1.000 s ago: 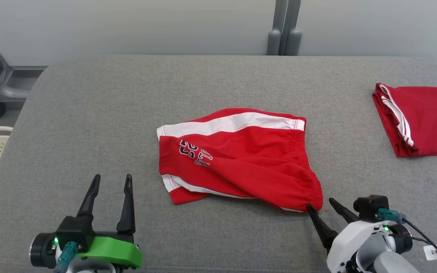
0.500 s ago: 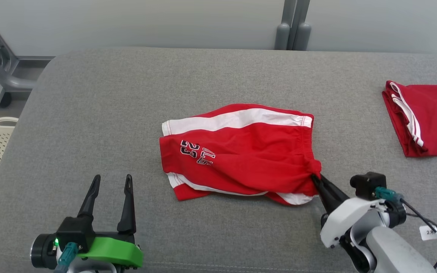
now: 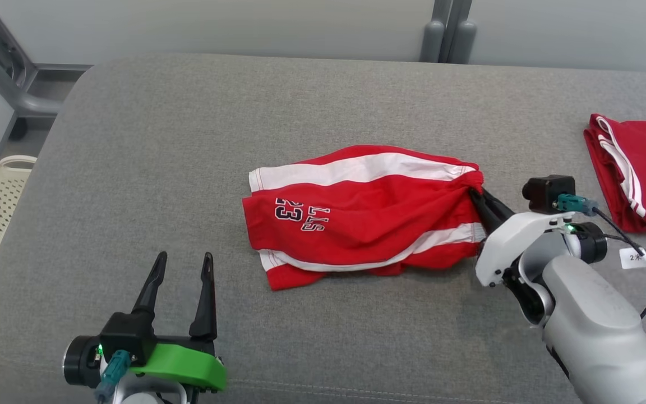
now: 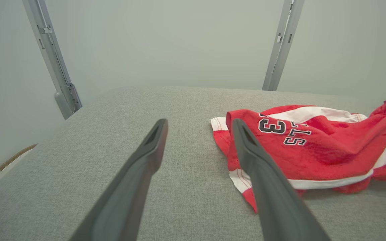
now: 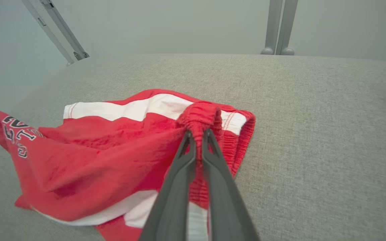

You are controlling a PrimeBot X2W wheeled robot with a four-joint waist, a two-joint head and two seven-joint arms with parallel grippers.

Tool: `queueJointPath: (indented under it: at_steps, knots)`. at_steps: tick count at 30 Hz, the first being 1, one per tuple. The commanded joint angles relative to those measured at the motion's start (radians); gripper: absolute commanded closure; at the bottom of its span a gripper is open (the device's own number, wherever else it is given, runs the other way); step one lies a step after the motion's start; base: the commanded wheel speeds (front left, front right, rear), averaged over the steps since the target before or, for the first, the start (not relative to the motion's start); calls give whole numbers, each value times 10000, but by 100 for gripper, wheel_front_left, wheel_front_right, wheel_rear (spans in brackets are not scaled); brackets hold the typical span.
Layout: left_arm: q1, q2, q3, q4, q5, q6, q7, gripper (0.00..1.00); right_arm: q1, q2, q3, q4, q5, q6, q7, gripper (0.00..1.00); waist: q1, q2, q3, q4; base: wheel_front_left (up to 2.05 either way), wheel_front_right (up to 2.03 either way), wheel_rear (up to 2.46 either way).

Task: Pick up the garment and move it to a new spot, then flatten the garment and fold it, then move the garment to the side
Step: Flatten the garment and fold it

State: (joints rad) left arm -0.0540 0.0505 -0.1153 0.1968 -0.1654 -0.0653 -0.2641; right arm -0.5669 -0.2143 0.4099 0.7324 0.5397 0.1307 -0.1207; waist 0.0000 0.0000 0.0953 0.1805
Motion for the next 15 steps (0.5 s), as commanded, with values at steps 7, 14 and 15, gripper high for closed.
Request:
queueJointPath:
  at_steps: [7,14,15]
  knots:
    - [-294,9,-302,115,-132,111,7,0,-1007,34,0,2056,-82,-2,-258,100,0,0,254,392,0,0,0]
    - [-296,9,-222,154,-149,173,7,0,-1422,229,288,3341,-142,-2,-998,0,0,0,259,289,0,0,0]
    - [-282,9,-210,156,-131,156,7,0,-1433,247,334,3414,-140,-2,-1070,0,0,0,243,237,0,0,0]
